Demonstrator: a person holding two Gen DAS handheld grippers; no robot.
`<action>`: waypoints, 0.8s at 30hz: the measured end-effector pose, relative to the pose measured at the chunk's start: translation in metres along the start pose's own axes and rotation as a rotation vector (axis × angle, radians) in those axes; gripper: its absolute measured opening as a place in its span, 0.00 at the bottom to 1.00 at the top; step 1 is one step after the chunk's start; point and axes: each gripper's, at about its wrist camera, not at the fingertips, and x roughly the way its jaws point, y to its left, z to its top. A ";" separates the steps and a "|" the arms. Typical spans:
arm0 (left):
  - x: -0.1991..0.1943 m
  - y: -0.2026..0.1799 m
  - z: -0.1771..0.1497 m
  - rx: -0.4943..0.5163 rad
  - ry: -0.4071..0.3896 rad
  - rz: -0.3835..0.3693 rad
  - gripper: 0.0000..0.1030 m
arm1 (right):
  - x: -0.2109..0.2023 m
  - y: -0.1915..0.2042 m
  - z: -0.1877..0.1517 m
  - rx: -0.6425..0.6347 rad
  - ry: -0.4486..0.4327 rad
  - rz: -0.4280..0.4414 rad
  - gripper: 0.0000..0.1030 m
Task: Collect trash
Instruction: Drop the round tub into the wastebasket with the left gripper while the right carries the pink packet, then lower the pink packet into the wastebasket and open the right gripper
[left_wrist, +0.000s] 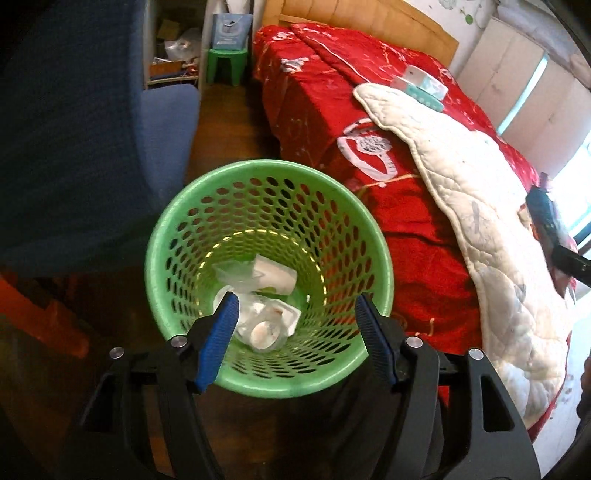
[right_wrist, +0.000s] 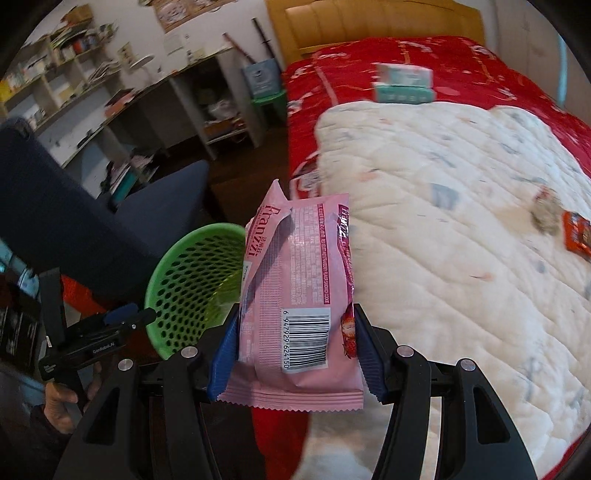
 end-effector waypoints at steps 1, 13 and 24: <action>-0.002 0.003 0.000 -0.004 -0.003 0.003 0.63 | 0.005 0.007 0.001 -0.012 0.007 0.010 0.54; -0.021 0.042 -0.010 -0.089 -0.032 0.046 0.68 | 0.070 0.073 0.017 -0.099 0.090 0.103 0.57; -0.024 0.057 -0.013 -0.132 -0.036 0.045 0.68 | 0.108 0.092 0.021 -0.044 0.130 0.173 0.78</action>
